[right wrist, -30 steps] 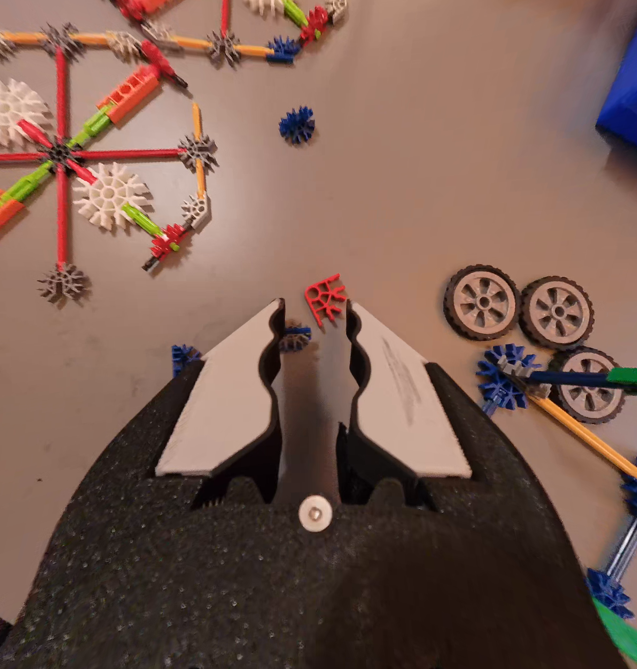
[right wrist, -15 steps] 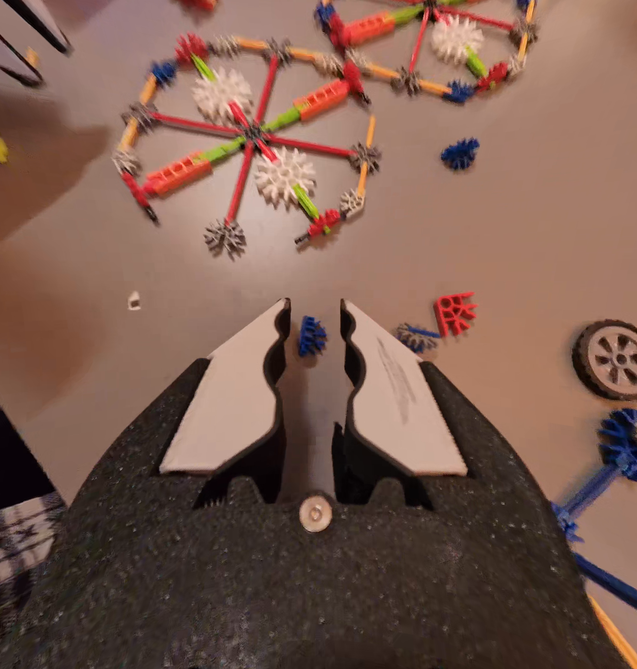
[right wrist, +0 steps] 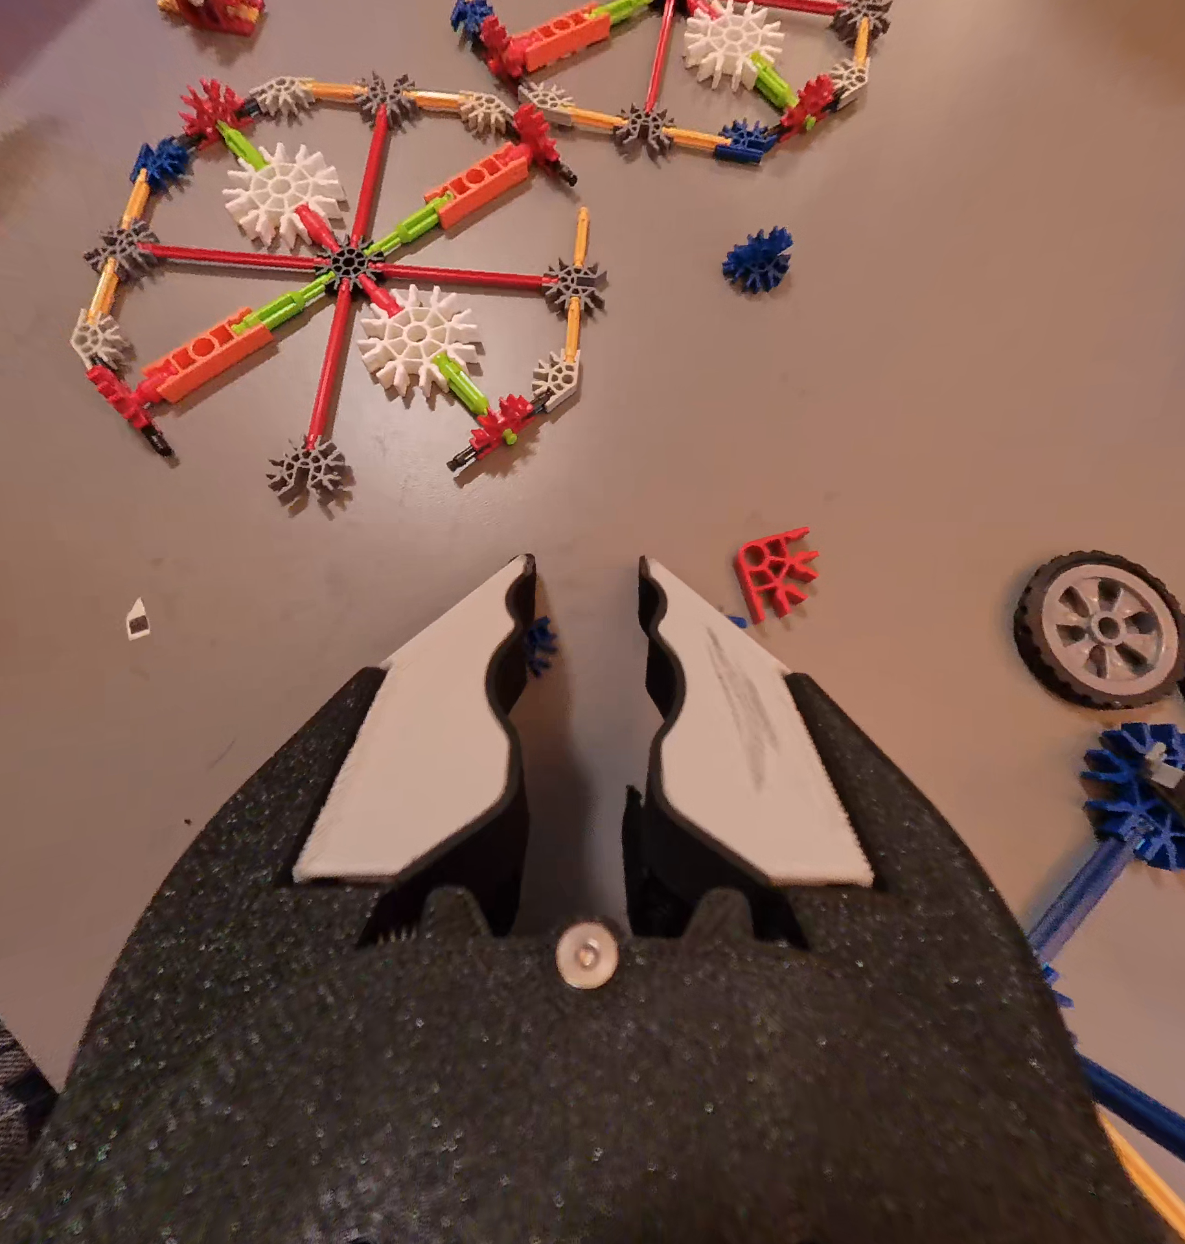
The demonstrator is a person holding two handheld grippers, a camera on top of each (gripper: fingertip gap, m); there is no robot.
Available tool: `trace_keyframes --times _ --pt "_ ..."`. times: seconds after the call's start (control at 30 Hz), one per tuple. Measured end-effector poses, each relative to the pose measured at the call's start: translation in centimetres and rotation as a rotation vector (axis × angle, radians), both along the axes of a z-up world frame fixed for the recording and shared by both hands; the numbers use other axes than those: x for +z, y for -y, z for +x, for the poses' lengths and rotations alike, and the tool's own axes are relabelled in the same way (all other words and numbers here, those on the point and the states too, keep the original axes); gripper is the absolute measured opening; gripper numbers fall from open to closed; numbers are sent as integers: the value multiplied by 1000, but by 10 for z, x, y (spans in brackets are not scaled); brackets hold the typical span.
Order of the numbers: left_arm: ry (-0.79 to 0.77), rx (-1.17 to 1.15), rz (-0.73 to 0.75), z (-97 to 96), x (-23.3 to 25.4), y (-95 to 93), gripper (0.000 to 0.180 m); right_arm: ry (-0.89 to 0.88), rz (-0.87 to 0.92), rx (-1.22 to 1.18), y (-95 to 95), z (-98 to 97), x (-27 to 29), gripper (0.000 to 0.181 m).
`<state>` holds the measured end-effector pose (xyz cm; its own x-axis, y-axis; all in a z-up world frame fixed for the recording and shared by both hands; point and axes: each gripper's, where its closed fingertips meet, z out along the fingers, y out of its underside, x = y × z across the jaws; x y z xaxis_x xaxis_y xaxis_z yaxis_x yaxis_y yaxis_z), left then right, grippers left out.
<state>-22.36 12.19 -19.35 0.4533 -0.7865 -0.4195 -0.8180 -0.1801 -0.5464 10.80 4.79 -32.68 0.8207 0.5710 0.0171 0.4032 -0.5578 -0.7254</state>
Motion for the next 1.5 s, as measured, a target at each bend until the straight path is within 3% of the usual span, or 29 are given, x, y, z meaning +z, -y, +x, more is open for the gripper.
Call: trace_keyframes --times 0.17,0.37,0.5,0.53,0.7,0.93,1.03,1.27,1.37,1.5 --pt "-125 56 -88 -60 -16 -13 12 -14 -25 -11 -2 2 -2 29" --pt "81 -328 -352 35 -28 79 11 -22 -29 -12 -2 2 -2 28" --pt "10 -403 -417 68 -83 113 25 -19 -27 -14 -2 2 -2 28" --pt "-17 -384 -409 69 -96 112 33 -19 -27 -14 -2 2 -2 28" --pt "55 -320 -404 75 -113 101 32 -14 -23 -13 -2 2 -2 29" --pt "46 -319 -443 71 -133 105 4 -11 -20 -10 -1 1 -2 29" --pt "59 -296 -419 71 -133 103 0 -13 -21 -7 -1 1 -2 29" --pt "86 -262 -389 74 -129 102 0 -21 -25 -2 -1 0 -2 30" --pt "108 -271 -405 79 -125 103 12 -22 -26 1 0 0 -2 30" --pt "86 -311 -419 86 -133 109 8 -25 -27 5 0 0 -2 30"
